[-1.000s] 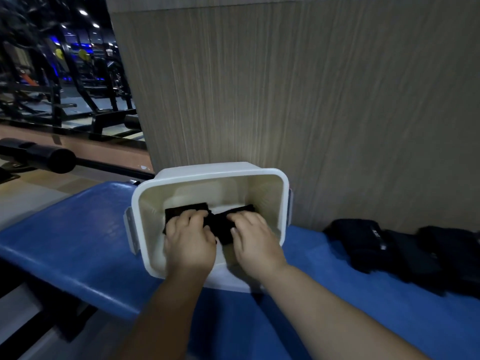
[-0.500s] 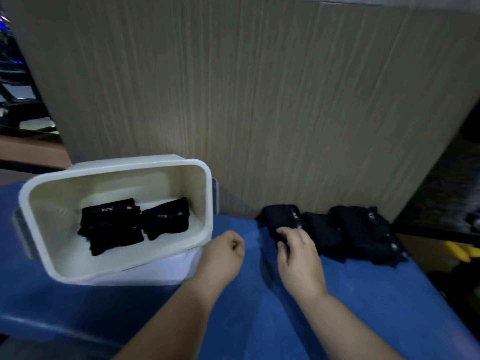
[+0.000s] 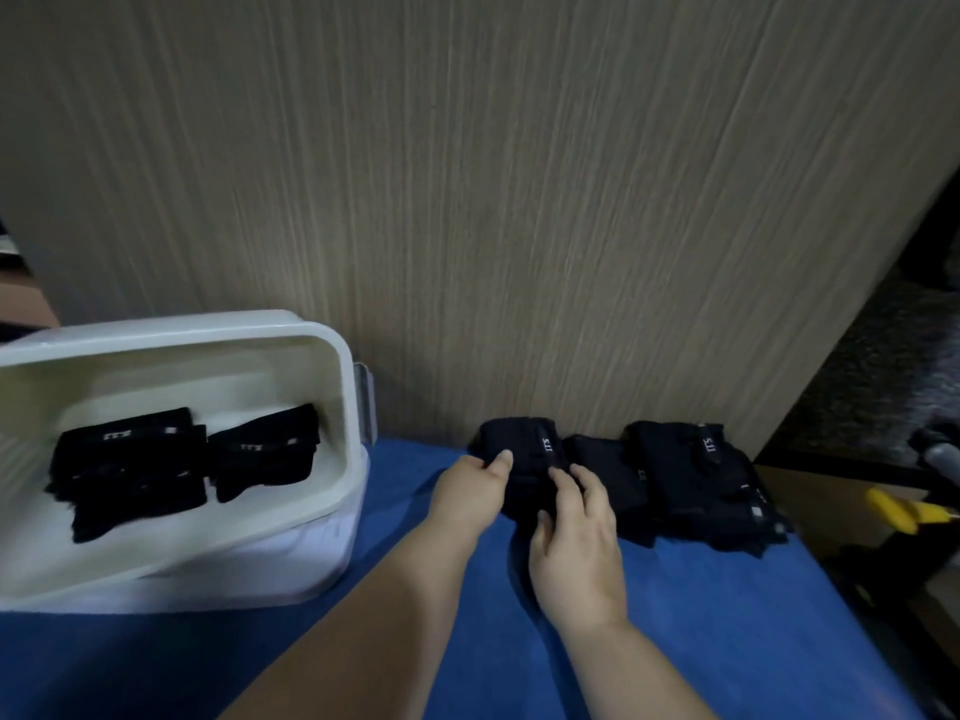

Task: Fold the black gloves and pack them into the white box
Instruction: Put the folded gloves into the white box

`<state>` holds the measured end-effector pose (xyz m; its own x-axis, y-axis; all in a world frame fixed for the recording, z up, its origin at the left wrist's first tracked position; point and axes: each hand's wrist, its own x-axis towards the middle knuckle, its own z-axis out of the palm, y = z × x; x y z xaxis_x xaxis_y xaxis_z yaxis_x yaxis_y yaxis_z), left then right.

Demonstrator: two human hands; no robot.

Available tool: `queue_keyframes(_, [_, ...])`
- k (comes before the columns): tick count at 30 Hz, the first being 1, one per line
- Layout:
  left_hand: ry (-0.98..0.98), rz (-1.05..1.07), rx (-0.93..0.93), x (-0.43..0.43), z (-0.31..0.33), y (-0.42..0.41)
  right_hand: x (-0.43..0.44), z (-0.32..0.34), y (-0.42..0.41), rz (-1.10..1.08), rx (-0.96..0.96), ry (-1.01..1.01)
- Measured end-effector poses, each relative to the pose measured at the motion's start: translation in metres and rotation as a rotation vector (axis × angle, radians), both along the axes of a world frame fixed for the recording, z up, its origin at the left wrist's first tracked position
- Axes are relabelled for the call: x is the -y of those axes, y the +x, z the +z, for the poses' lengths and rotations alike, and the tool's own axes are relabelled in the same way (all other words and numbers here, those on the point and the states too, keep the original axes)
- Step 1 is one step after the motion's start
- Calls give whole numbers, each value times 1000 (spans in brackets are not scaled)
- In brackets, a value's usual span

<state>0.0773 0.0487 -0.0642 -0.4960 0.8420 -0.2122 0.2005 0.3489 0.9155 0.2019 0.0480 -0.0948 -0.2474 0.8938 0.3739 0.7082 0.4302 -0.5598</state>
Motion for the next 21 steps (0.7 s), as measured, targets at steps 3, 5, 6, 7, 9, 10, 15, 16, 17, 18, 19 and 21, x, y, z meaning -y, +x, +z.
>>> queue_keyframes(3, [-9, 35, 111, -11, -1, 4, -2, -1, 2, 3, -14, -4])
queue_keyframes(5, [-3, 62, 179, -14, -3, 7, -3, -2, 2, 7, -26, 1])
queue_keyframes(6, [20, 72, 203, -15, -4, 9, -3, -3, 2, 8, -35, 6])
queue_keyframes(7, [46, 83, 218, -15, -3, 10, -3, -3, 3, 9, -45, 16])
queue_keyframes(9, [105, 104, 246, -15, -2, 12, -3, -3, 4, 12, -78, 34])
queue_keyframes(10, [132, 111, 261, -15, -1, 12, -3, -3, 4, 15, -97, 43])
queue_keyframes(15, [220, 105, 337, -4, 14, 12, -2, -1, 8, 26, -211, 96])
queue_keyframes(16, [241, 101, 341, -1, 16, 11, -1, -1, 9, 28, -243, 101])
queue_keyframes(17, [254, 97, 346, 2, 18, 10, 0, 0, 9, 31, -275, 105])
queue_keyframes(18, [273, 93, 362, 6, 19, 9, 3, 2, 9, 36, -304, 103])
queue_keyframes(19, [284, 87, 370, 11, 22, 7, 5, 4, 9, 38, -333, 96])
queue_keyframes(21, [292, 78, 381, 20, 26, 3, 10, 9, 8, 37, -404, 46])
